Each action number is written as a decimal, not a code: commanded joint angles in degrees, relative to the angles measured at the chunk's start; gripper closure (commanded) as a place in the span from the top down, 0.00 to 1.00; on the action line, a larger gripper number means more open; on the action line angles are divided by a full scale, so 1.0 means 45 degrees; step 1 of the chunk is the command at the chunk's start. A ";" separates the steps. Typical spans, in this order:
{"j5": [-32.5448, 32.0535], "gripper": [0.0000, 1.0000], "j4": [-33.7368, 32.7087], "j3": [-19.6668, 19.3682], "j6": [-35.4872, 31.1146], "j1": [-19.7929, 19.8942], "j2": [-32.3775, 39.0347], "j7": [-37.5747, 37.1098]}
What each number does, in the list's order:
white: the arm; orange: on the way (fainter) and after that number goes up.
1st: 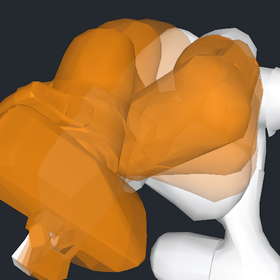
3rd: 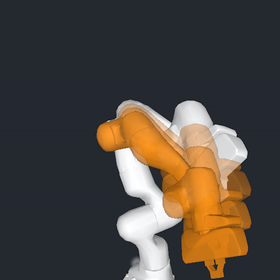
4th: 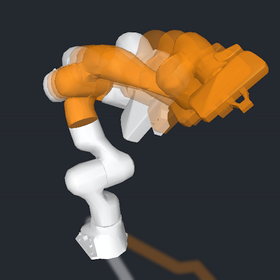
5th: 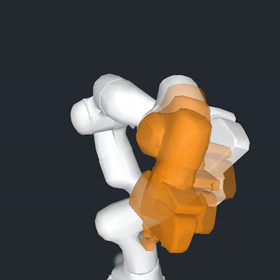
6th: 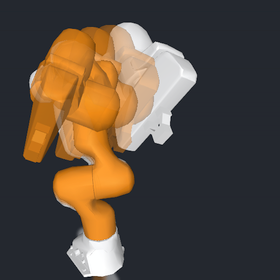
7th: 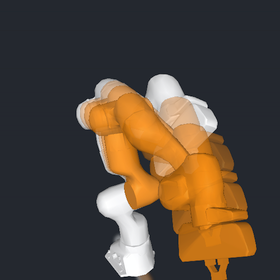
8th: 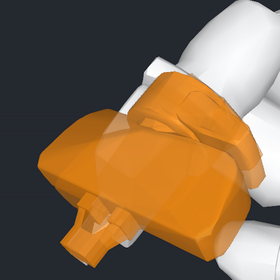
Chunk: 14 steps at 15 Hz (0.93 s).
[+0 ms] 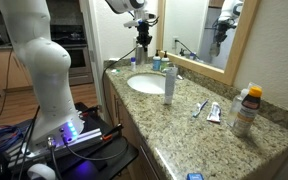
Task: Move the silver cup to the left side of the sink
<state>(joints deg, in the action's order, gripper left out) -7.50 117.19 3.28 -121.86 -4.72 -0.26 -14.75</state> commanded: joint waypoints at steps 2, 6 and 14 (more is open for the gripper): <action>0.0334 0.06 -0.0295 0.0274 0.0039 -0.0176 0.0180 -0.0084; -0.0189 0.01 -0.1083 0.0495 -0.0567 -0.0457 0.1348 -0.1383; -0.0172 0.06 -0.3487 0.0419 -0.0997 -0.1549 0.3602 -0.3319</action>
<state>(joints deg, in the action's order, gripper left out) -8.62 101.68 6.06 -126.53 -10.86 15.98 -29.90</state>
